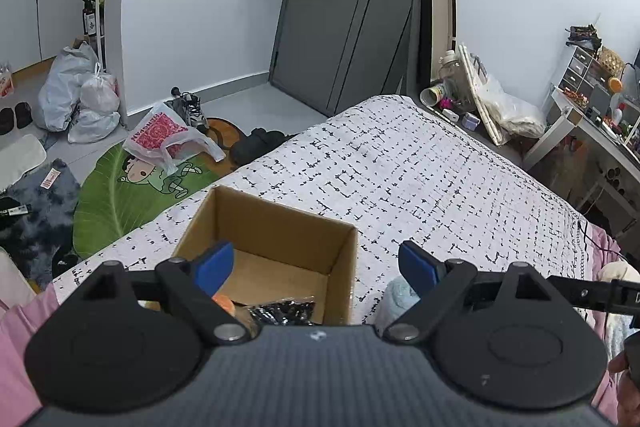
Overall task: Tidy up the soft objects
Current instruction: 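Move both tools toward the blue fluffy plush and boxed black item, then close the left tool on the blue fluffy plush, then lift the blue fluffy plush with the left tool and carry it over the box, then open the left tool to drop the fluffy plush into the box, then move both tools toward the blue tissue pack and black item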
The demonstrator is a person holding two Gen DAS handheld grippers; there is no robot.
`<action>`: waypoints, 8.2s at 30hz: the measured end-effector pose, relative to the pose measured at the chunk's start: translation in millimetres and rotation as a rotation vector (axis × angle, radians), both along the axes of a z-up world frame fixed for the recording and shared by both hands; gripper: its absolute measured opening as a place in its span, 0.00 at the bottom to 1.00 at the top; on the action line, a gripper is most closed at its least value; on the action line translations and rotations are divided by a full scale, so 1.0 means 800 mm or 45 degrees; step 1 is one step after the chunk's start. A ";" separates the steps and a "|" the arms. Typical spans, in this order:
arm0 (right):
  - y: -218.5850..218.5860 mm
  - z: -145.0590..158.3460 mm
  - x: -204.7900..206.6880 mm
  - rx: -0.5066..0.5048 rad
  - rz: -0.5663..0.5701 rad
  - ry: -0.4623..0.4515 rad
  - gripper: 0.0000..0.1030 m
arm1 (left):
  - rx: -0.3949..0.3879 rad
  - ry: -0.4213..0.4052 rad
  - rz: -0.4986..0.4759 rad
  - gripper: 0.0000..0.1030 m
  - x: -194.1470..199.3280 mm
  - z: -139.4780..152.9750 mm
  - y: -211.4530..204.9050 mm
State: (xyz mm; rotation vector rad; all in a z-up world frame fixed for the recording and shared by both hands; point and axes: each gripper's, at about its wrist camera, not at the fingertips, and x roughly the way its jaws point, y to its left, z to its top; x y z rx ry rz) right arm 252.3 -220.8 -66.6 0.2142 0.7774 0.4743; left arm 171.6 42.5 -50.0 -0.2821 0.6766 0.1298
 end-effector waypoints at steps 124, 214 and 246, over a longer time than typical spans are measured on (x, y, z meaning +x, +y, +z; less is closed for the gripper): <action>0.048 -0.050 0.024 0.453 0.120 0.082 0.19 | -0.223 0.098 -0.095 0.27 0.052 -0.020 -0.062; 0.075 -0.008 0.002 0.209 0.001 0.162 0.93 | -0.185 -0.003 0.177 0.82 0.016 -0.003 0.035; -0.054 0.030 0.004 0.207 -0.039 0.076 1.00 | -0.031 0.062 0.026 0.89 0.032 0.006 -0.126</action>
